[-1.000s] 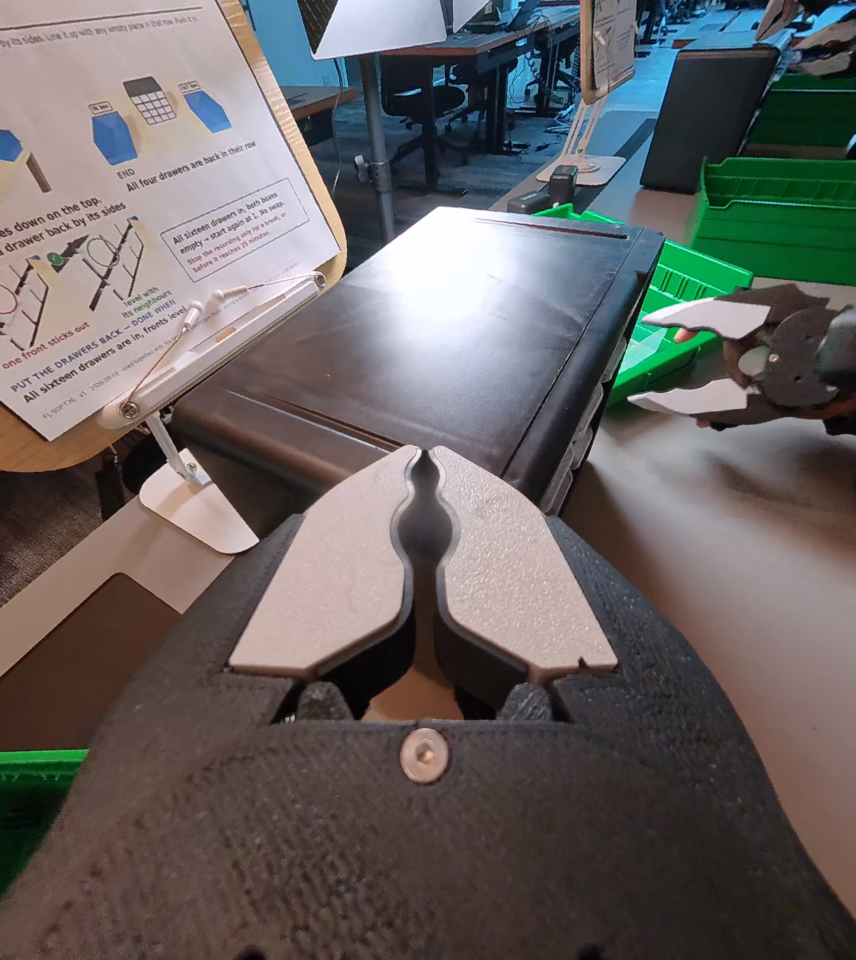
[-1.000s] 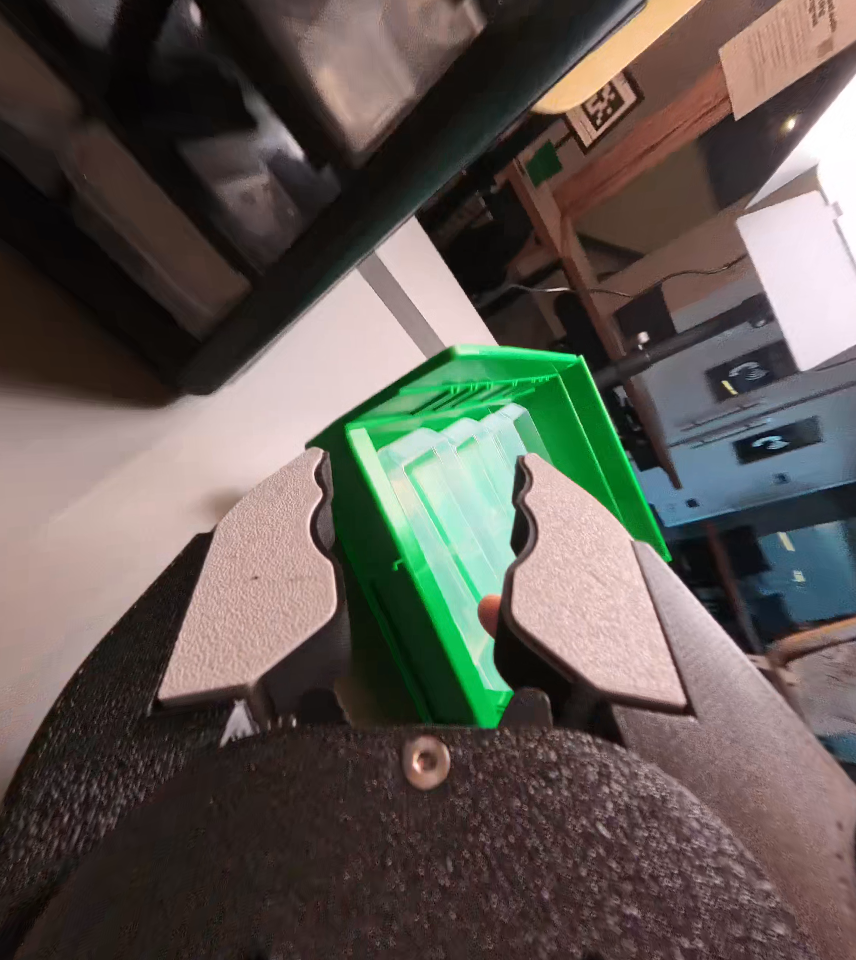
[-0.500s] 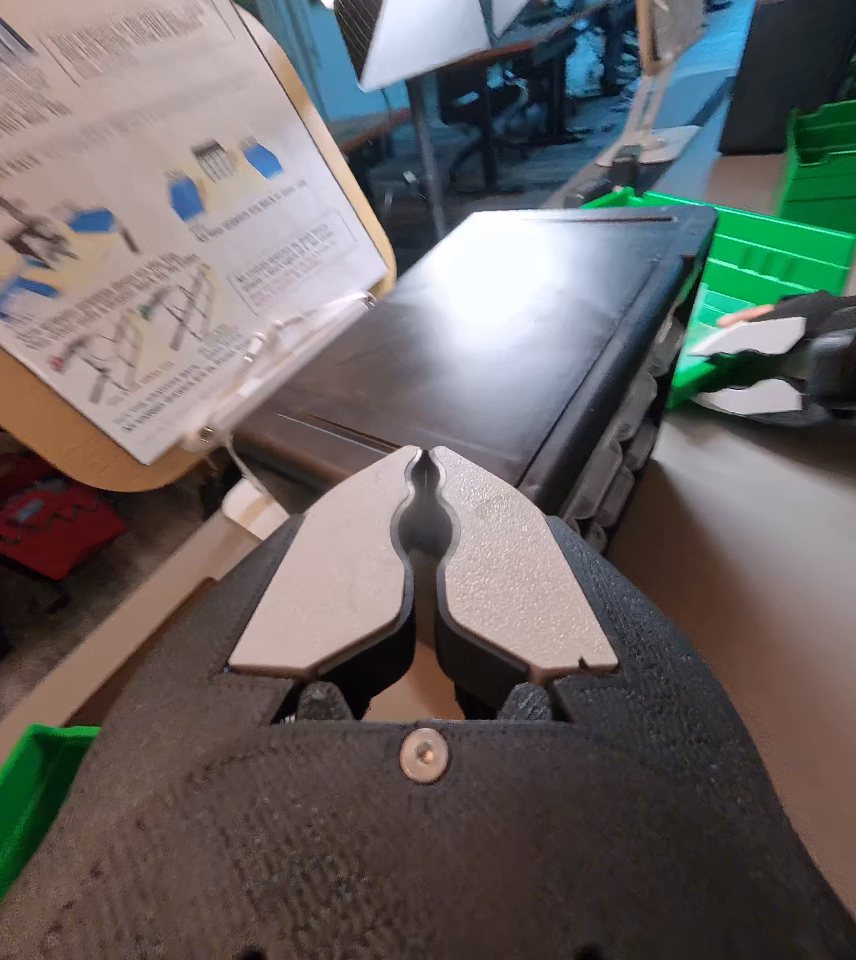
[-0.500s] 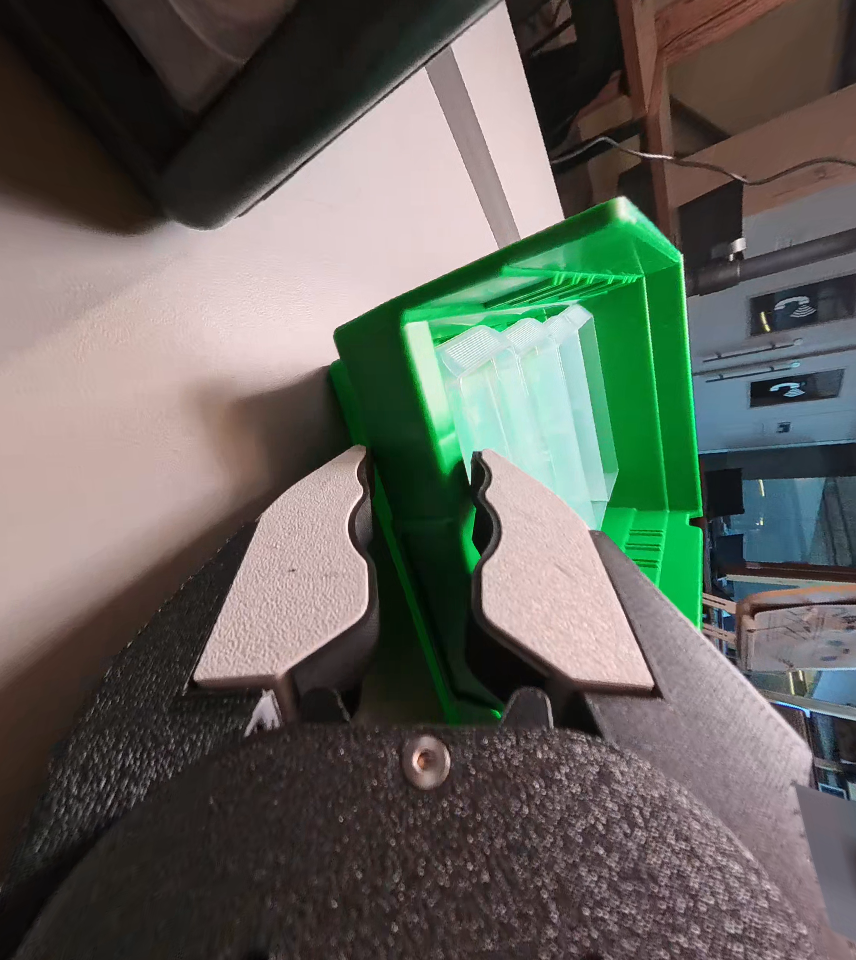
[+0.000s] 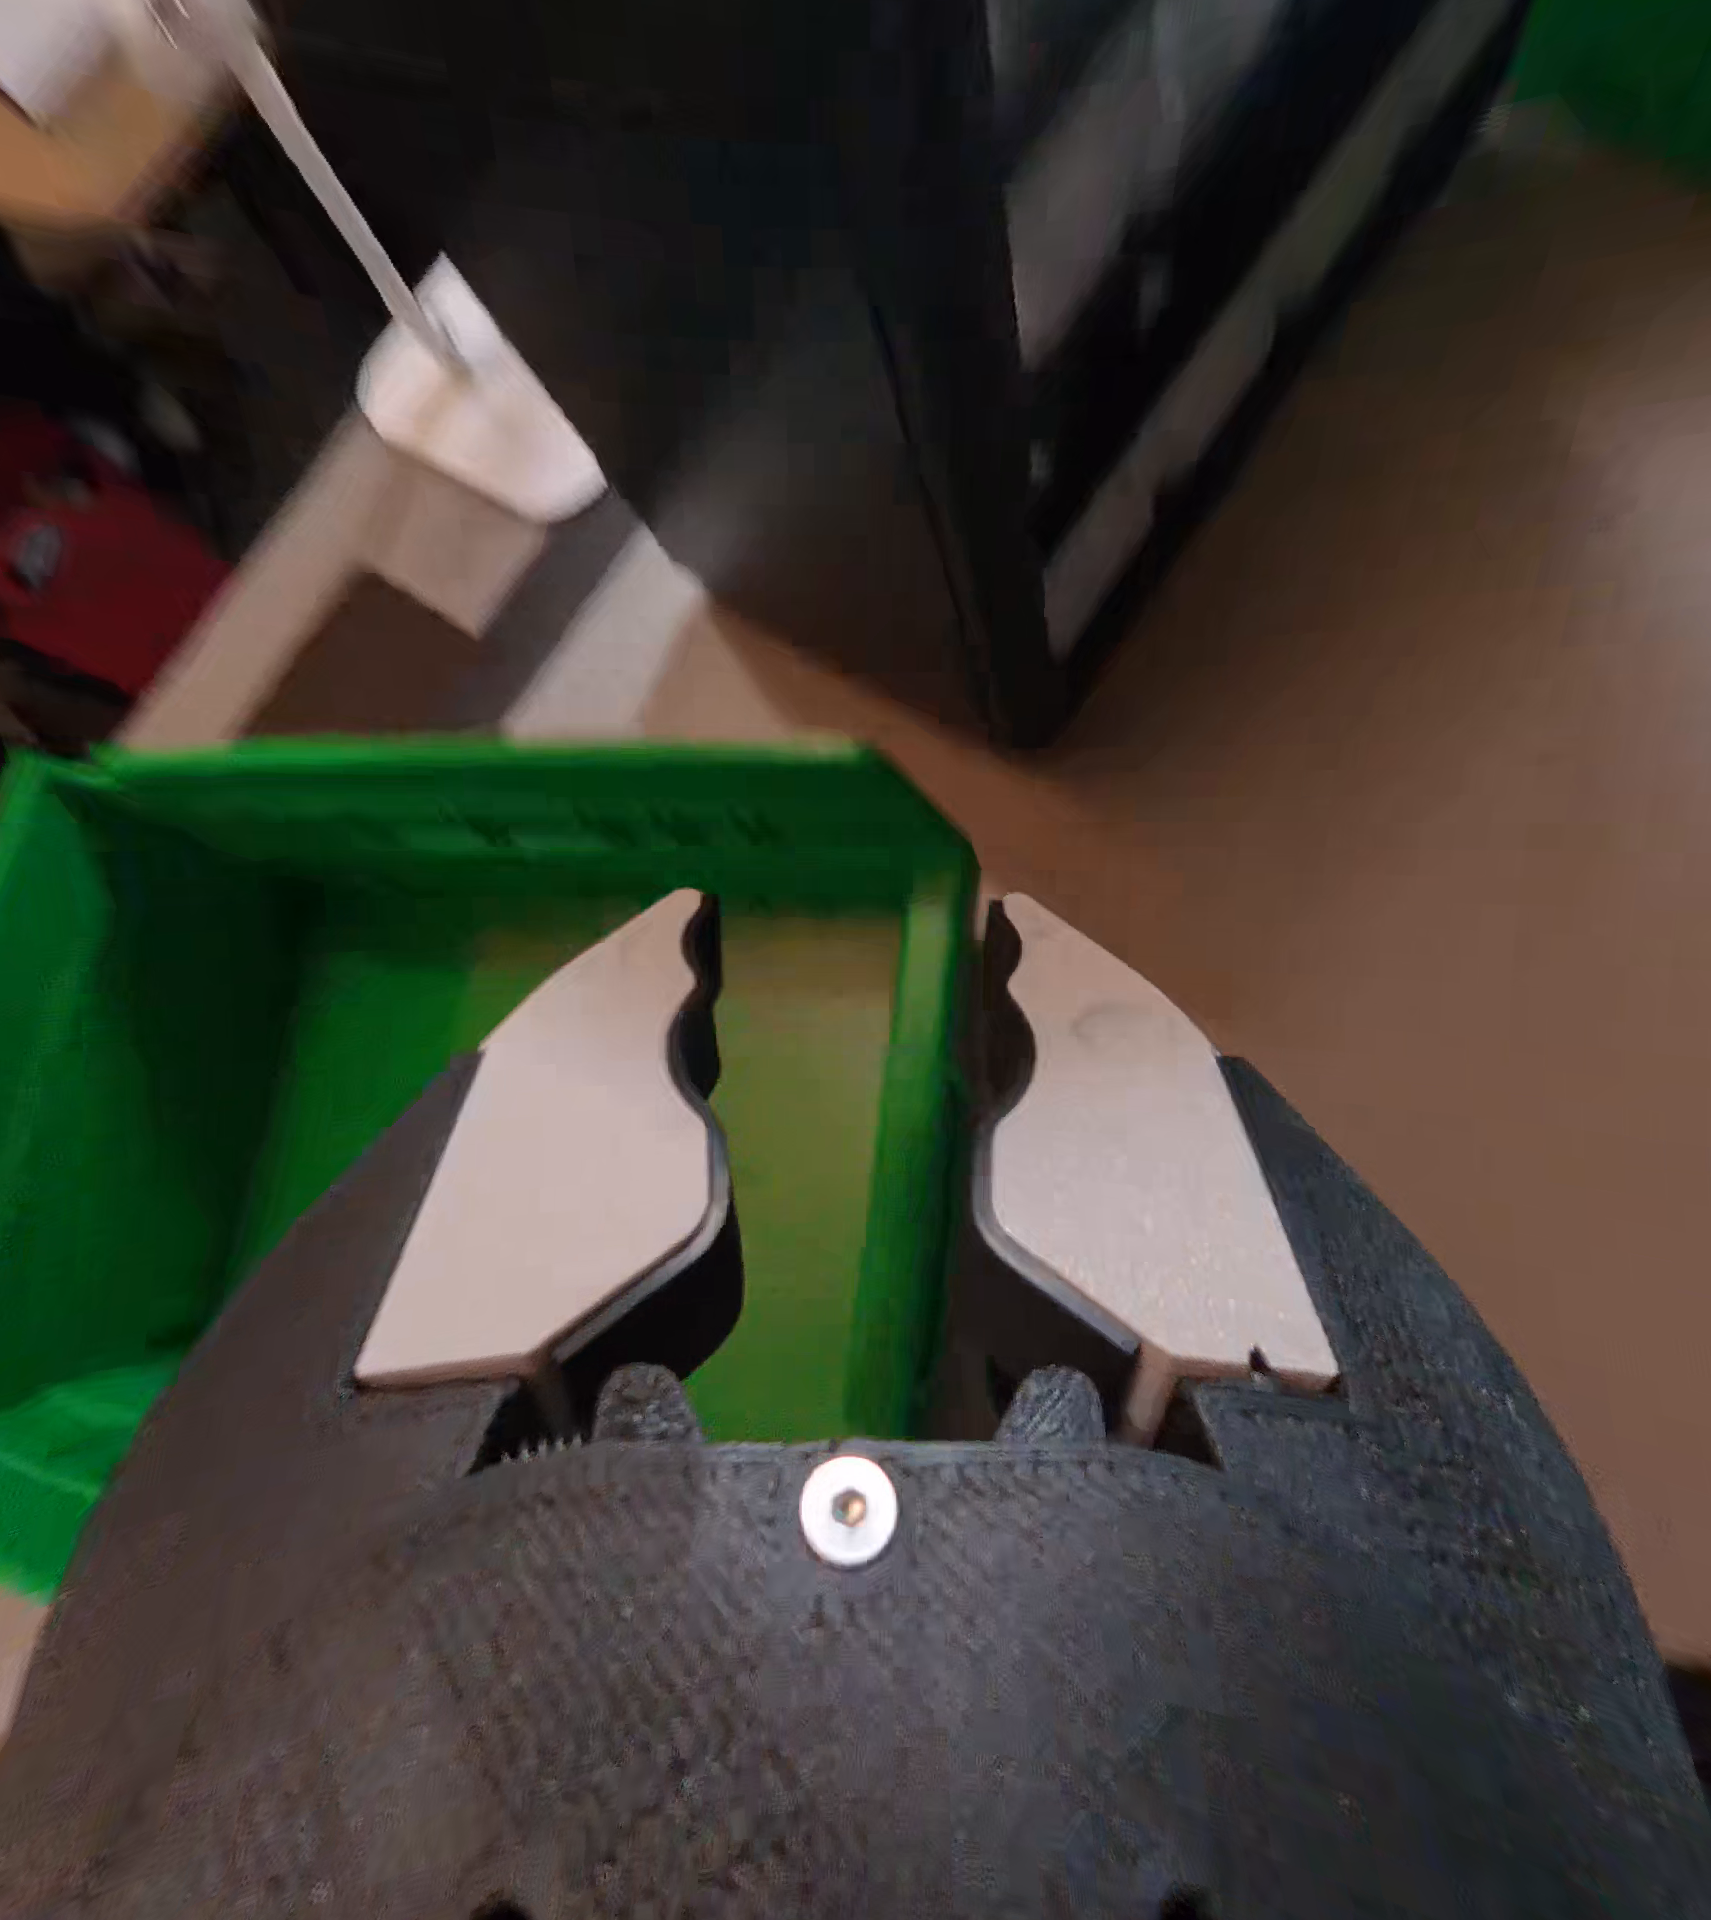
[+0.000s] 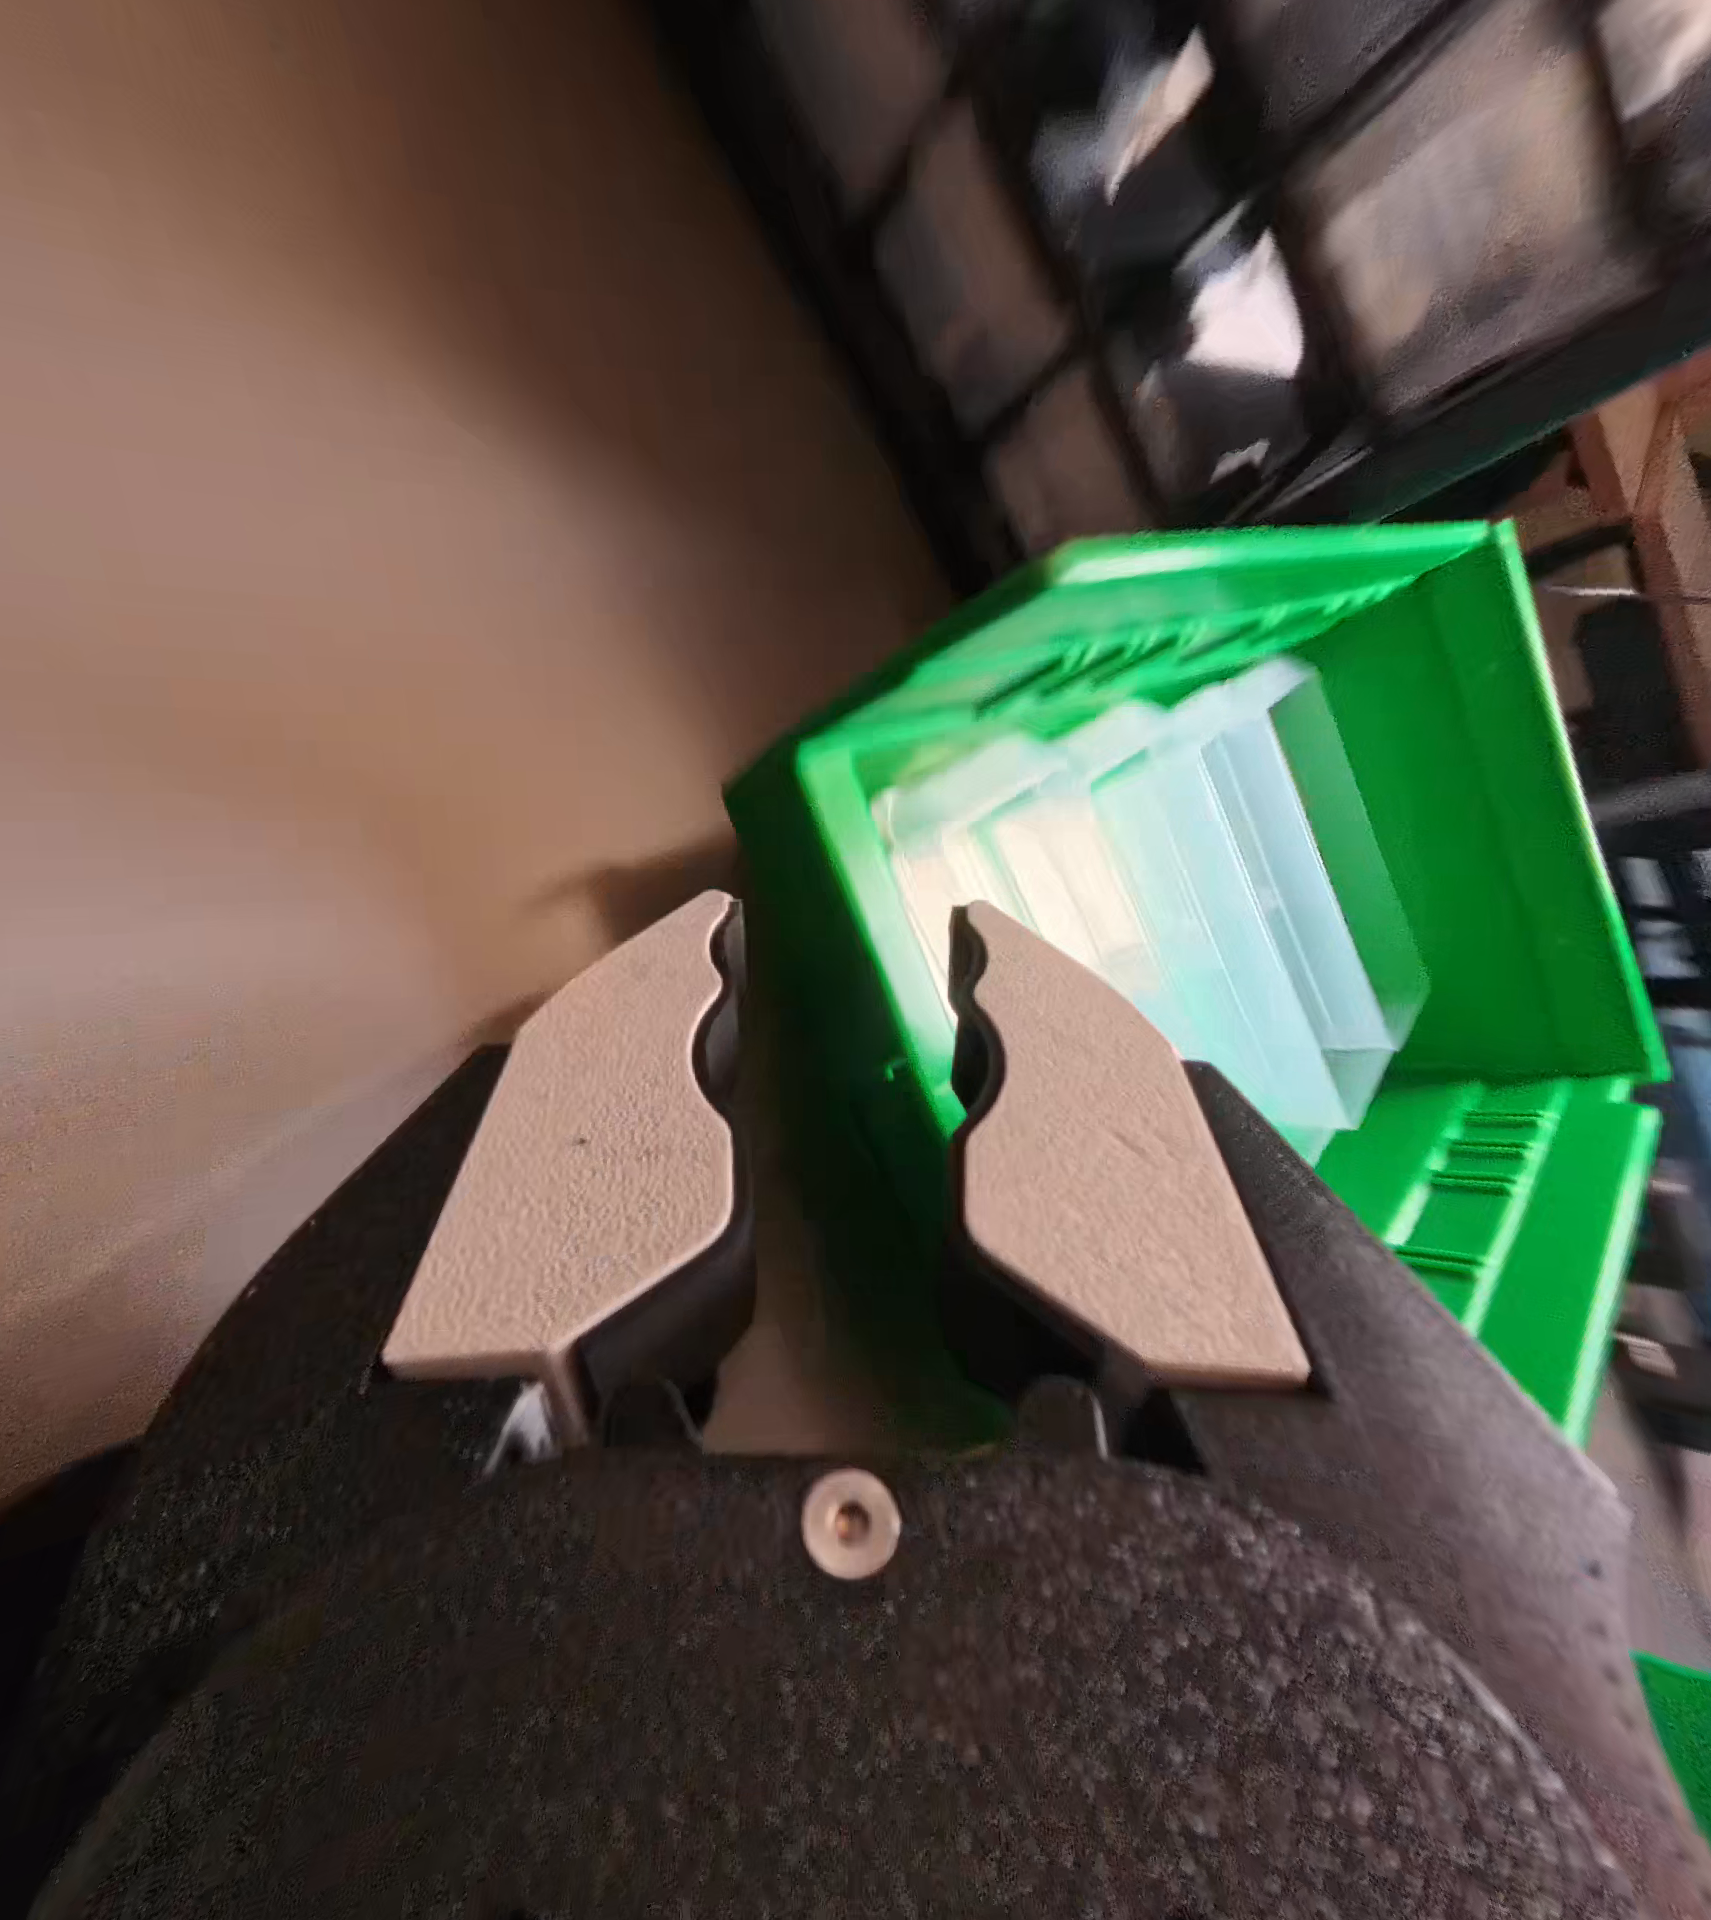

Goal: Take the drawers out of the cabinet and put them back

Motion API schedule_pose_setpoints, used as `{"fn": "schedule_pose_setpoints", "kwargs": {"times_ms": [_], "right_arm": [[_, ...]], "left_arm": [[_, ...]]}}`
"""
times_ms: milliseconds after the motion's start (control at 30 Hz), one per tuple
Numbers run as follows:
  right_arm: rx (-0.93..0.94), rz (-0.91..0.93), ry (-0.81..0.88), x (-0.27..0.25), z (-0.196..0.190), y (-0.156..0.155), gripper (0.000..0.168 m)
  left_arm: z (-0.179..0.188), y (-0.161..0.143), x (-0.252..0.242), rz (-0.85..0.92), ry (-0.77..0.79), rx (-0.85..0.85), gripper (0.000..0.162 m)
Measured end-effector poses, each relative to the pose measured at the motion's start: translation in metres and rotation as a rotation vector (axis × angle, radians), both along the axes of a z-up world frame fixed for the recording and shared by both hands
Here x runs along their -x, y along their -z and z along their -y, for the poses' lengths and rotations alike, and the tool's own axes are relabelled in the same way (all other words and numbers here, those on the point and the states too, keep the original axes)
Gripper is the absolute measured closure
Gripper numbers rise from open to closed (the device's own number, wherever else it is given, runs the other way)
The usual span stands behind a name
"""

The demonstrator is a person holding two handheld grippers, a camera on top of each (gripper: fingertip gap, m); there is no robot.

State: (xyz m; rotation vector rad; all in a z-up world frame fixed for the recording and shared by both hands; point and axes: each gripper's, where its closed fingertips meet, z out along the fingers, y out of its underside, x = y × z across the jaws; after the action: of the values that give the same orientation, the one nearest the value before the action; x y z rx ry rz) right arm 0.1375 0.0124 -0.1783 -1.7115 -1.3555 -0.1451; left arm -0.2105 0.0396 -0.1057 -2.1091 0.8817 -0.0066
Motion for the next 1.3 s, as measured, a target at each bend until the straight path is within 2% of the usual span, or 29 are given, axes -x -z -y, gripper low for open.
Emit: {"fn": "schedule_pose_setpoints", "kwargs": {"times_ms": [33, 100, 167, 267, 333, 367, 433, 567, 667, 867, 967, 1000, 1067, 1133, 1167, 1200, 1300], "right_arm": [[0.004, -0.137, 0.0, 0.002, 0.011, -0.018, 0.131], [-0.05, -0.357, 0.071, -0.018, 0.019, -0.055, 0.131], [-0.144, -0.515, 0.218, -0.061, 0.017, -0.082, 0.131], [-0.269, -0.699, 0.476, -0.133, 0.016, -0.096, 0.129], [-0.239, -0.72, 0.586, -0.16, 0.015, -0.079, 0.122], [-0.185, -0.704, 0.613, -0.165, 0.013, -0.065, 0.115], [-0.105, -0.68, 0.637, -0.166, 0.01, -0.042, 0.11], [0.011, -0.667, 0.665, -0.163, -0.004, -0.013, 0.107], [0.073, -0.692, 0.678, -0.161, -0.018, -0.004, 0.107], [0.101, -0.758, 0.677, -0.167, -0.039, -0.007, 0.117], [0.116, -0.764, 0.684, -0.17, -0.046, -0.001, 0.125], [0.115, -0.778, 0.675, -0.17, -0.045, -0.001, 0.13], [0.098, -0.813, 0.667, -0.17, -0.044, -0.002, 0.159], [0.076, -0.778, 0.675, -0.171, -0.044, -0.002, 0.16], [0.061, -0.753, 0.684, -0.172, -0.044, -0.002, 0.161], [0.046, -0.725, 0.694, -0.173, -0.043, -0.002, 0.162], [0.025, -0.655, 0.716, -0.174, -0.043, -0.003, 0.164]], "left_arm": [[0.009, 0.018, 0.007, -0.024, -0.012, 0.058, 0.107], [0.023, 0.046, 0.022, -0.092, -0.039, 0.124, 0.101], [0.031, 0.066, 0.034, -0.154, -0.065, 0.158, 0.1], [0.03, 0.09, 0.049, -0.284, -0.099, 0.172, 0.109], [0.028, 0.104, 0.045, -0.355, -0.064, 0.182, 0.128], [0.025, 0.109, 0.04, -0.382, -0.041, 0.168, 0.132], [0.016, 0.111, 0.031, -0.45, -0.019, 0.118, 0.13], [0.011, 0.111, 0.01, -0.456, 0.023, 0.118, 0.131], [0.016, 0.111, -0.007, -0.471, 0.128, 0.103, 0.131], [0.036, 0.11, -0.014, -0.54, 0.365, 0.03, 0.129], [0.051, 0.088, -0.015, -0.659, 0.318, -0.035, 0.127], [0.058, 0.072, -0.031, -0.637, 0.314, -0.103, 0.129], [0.074, 0.042, -0.081, -0.421, 0.344, -0.186, 0.131], [0.089, 0.026, -0.143, -0.086, 0.394, -0.167, 0.128], [0.094, 0.023, -0.174, 0.085, 0.414, -0.134, 0.127], [0.097, 0.026, -0.202, 0.217, 0.422, -0.088, 0.118], [0.079, 0.049, -0.268, 0.36, 0.365, -0.019, 0.107]]}}
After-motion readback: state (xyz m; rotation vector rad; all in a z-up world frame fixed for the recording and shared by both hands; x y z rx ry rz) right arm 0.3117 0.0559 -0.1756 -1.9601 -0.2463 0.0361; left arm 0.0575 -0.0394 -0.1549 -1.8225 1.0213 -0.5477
